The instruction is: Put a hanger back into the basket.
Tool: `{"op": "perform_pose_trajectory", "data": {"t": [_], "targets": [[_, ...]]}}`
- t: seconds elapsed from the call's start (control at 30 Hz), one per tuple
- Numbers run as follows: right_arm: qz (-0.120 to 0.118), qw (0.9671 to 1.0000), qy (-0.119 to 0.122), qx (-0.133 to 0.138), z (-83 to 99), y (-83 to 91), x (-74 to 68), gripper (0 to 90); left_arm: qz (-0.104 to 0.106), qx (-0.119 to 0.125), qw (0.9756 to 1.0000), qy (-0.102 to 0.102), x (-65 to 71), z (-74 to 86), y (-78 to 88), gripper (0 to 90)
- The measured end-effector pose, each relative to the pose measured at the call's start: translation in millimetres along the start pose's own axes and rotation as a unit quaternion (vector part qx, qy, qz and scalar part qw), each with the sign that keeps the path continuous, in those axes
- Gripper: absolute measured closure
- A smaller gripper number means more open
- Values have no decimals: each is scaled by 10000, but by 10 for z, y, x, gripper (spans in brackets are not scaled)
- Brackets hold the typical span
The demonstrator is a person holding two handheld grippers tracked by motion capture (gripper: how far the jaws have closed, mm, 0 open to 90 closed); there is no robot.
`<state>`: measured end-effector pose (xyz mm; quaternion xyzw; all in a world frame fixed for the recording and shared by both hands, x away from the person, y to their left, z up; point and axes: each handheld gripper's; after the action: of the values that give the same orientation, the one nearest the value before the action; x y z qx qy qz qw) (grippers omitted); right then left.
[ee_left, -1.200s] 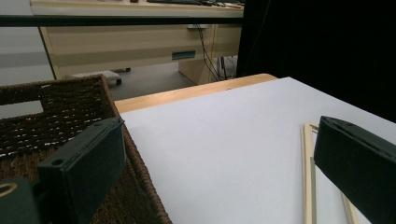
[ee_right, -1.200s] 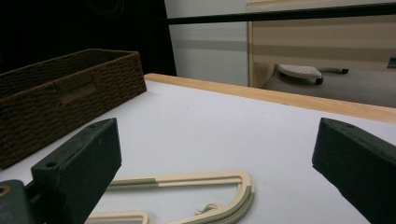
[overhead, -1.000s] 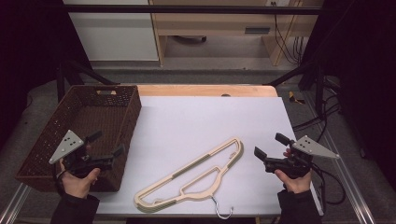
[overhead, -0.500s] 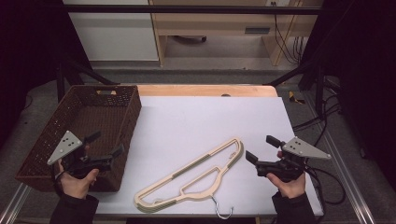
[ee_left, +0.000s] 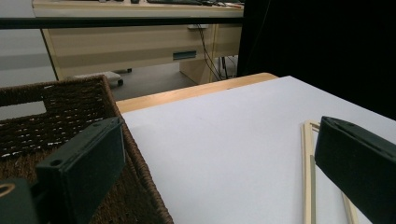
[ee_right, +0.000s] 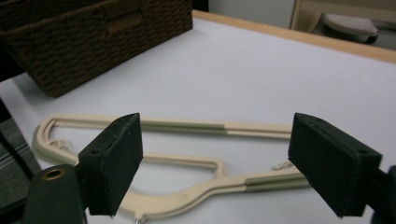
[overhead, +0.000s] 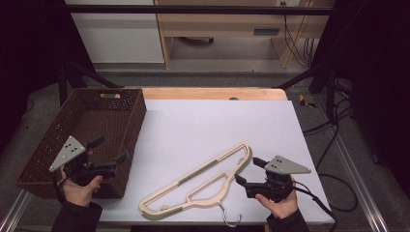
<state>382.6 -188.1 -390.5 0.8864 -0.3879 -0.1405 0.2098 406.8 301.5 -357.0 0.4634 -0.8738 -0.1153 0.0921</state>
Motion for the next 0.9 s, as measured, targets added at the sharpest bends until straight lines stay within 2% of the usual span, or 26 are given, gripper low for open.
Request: {"op": "perform_pose_trajectory", "data": {"t": [0.1,0.17,0.37,0.63,0.8,0.9], "targets": [[-117,9998,-3,-185,66,-43,-83,185,17,-5,10000,-38,12,-3,-4,17],[-72,9996,20,-286,104,-76,-121,189,29,-3,10000,-30,30,-3,-17,17],[-273,9976,20,-644,226,-225,-235,241,68,-82,9999,-121,75,-2,-46,17],[-446,9936,21,-1036,378,-388,-332,335,96,-73,9999,-86,98,5,-65,17],[-463,9911,53,-1243,457,-431,-378,397,118,-158,9997,-172,127,17,-94,17],[-562,9890,10,-1370,493,-458,-409,435,112,-190,9996,-183,129,27,-113,17]]}}
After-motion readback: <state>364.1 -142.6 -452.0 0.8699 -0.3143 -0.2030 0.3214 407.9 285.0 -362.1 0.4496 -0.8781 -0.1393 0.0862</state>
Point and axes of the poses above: each handheld gripper's, and its own axes: y roughly backward along the jaws, z roughly out of its underside, x roughly to its right, and after that the axes turned 4 degrees about -x, right-handed
